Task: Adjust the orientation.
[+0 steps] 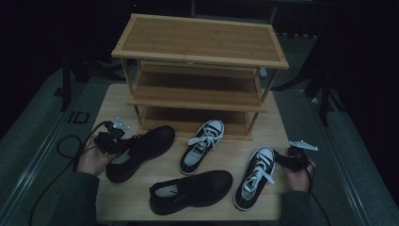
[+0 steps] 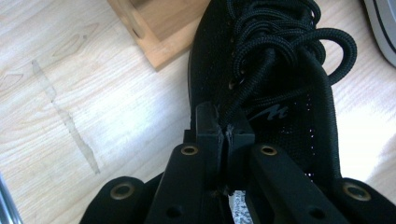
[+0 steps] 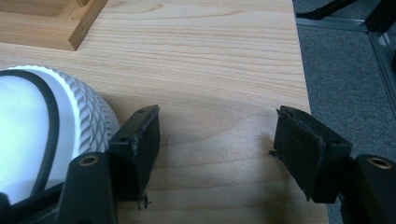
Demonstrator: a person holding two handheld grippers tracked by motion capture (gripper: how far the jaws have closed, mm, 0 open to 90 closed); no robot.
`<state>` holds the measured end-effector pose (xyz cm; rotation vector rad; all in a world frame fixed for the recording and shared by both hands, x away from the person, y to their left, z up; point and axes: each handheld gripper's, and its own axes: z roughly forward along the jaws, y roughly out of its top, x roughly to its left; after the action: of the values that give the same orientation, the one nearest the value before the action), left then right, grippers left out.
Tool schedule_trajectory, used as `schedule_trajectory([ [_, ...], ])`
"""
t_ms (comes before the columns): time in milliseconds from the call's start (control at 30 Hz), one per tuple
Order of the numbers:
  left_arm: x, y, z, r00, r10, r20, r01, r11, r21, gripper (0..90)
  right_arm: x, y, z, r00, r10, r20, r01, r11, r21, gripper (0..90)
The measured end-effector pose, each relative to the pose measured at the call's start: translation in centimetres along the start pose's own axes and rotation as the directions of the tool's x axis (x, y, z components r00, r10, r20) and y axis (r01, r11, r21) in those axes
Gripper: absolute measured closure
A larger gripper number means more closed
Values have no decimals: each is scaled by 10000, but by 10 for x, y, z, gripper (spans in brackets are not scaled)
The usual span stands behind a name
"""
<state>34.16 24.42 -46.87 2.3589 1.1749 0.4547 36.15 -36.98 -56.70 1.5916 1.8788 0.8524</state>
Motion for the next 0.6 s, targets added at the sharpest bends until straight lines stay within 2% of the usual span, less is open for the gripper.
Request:
schedule_trajectory([
  [267, 2, 8, 7, 10000, -62, -8, 62, 9998, -163, 870, 0, 0, 0, 10000, 1, -1, -1, 10000, -1, 311],
  [433, 6, 8, 8, 9996, -272, 123, 274, 9994, -217, 857, 0, 0, 0, 10000, 6, -17, -6, 10000, -4, 310],
  [533, 6, 8, 5, 9984, -396, 401, 410, 9986, -331, 763, 0, 0, 0, 10000, 6, -11, -6, 10000, -2, 310],
  [600, 6, 8, -1, 9952, -574, 796, 622, 9963, -586, 704, 0, 0, 0, 10000, 4, -8, -4, 10000, -1, 310],
])
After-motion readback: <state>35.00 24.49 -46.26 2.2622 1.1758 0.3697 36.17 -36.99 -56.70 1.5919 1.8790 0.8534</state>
